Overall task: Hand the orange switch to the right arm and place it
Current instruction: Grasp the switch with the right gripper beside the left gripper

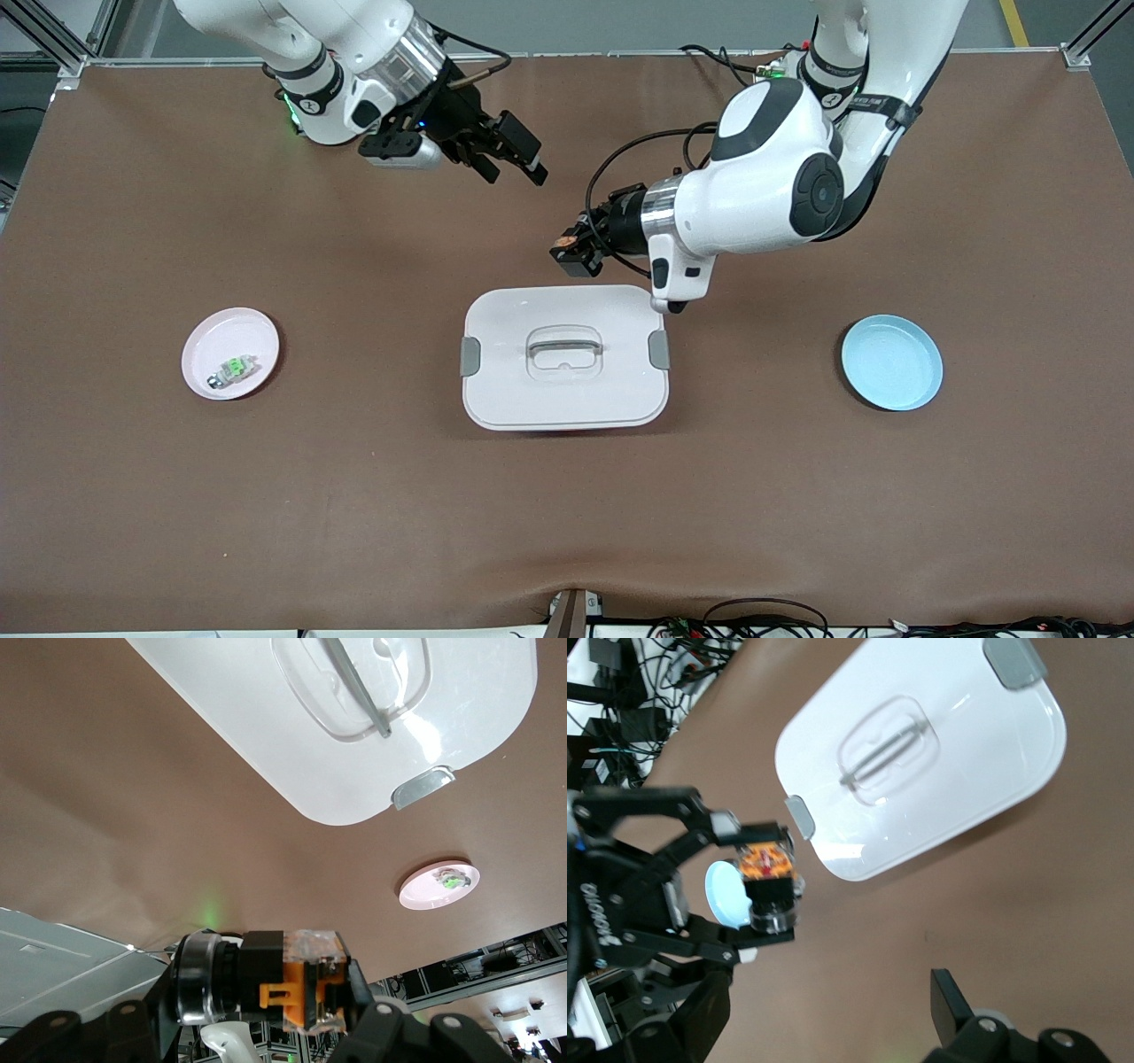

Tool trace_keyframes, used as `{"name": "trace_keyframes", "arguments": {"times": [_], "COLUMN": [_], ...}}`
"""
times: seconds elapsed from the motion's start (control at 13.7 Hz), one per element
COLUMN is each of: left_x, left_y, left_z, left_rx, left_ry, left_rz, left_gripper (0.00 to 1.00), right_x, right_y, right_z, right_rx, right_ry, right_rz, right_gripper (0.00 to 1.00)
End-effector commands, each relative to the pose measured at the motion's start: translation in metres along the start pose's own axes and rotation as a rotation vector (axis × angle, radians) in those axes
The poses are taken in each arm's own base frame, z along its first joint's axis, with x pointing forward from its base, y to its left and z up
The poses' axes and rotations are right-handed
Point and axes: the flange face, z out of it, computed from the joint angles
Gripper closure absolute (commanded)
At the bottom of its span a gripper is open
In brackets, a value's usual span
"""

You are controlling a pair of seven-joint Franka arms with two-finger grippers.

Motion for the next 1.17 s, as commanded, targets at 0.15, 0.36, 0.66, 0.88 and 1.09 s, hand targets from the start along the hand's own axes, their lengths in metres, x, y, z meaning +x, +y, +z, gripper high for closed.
{"name": "trace_keyframes", "arguments": {"times": [0.15, 0.36, 0.66, 0.88, 1.09], "left_x": [-0.011, -0.013, -0.016, -0.016, -0.017], "left_y": [0.009, 0.01, 0.011, 0.011, 0.012], "left_z": [0.004, 0.004, 0.006, 0.006, 0.004], "left_rx": [-0.021, -0.025, -0.039, -0.039, -0.051], "left_ry": [-0.029, -0.029, -0.027, -0.027, -0.024], "left_rz": [0.001, 0.002, 0.006, 0.006, 0.007], "left_gripper": [1.0, 1.0, 1.0, 1.0, 1.0], "right_x": [-0.002, 0.013, 0.015, 0.005, 0.001], "right_y": [0.009, 0.011, 0.005, -0.001, -0.005], "right_z": [-0.006, 0.004, 0.017, 0.028, 0.041], "right_rx": [0.017, 0.032, 0.096, 0.131, 0.163], "right_ry": [-0.008, 0.009, 0.025, 0.035, 0.058], "right_rz": [0.164, 0.189, 0.209, 0.187, 0.161], "right_gripper": [0.0, 0.0, 0.0, 0.0, 0.0]}}
